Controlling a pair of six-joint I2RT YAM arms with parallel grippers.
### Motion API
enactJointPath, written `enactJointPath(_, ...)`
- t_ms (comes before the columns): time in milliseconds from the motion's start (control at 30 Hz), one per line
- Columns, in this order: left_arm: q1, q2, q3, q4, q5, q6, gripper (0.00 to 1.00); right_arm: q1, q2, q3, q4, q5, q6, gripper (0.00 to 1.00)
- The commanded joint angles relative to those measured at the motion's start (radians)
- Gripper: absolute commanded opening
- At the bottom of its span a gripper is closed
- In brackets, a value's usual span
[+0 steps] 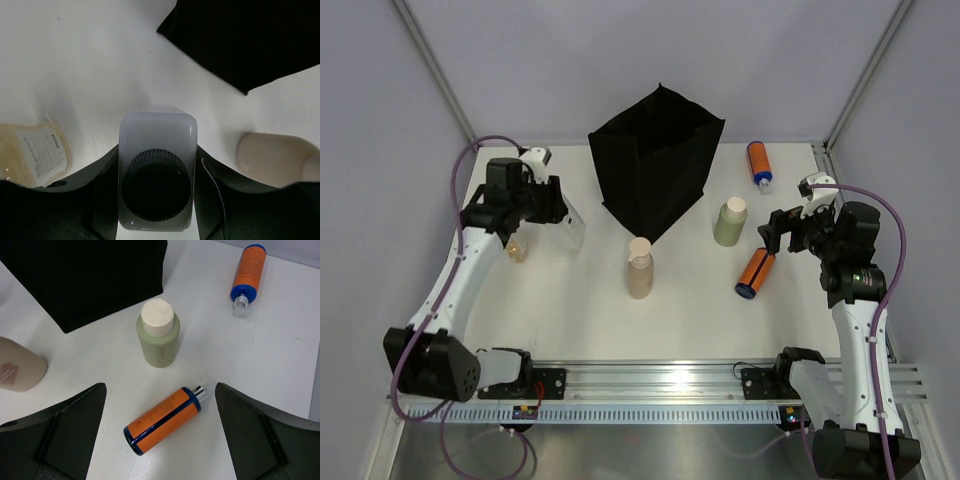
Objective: Place the personal care products into the canvas bag
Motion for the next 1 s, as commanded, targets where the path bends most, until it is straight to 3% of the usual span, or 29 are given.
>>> enactJointPath(0,-0.019,-0.171,0.129,0.203,0.063,-0.151,0.0,-0.001,-0.016,-0.002,0.008,0.009,-0.009,1.0)
enactJointPath(200,-0.172,-0.174,0.328,0.217,-0.035,-0.193,0.0,0.001,-0.007,0.0,0.008,0.021,-0.009,1.0)
enactJointPath(367,-0.203,-0.084,0.561,0.219,-0.084,-0.205,0.0,-0.001,-0.005,-0.002,0.013,0.032,-0.011,1.0)
enactJointPath(500,-0.221,0.104,0.817,0.252,-0.043,-0.26,0.0,0.001,-0.001,-0.002,0.013,0.038,-0.011,1.0)
enactJointPath(733,-0.266,0.428,1.135,0.344,-0.068,-0.326,0.0,-0.005,-0.005,-0.005,0.014,0.052,-0.014,0.99)
enactJointPath(967,-0.321,0.588,1.144,0.453,-0.202,-0.206,0.0,-0.011,-0.01,-0.005,0.013,0.049,-0.012,1.0)
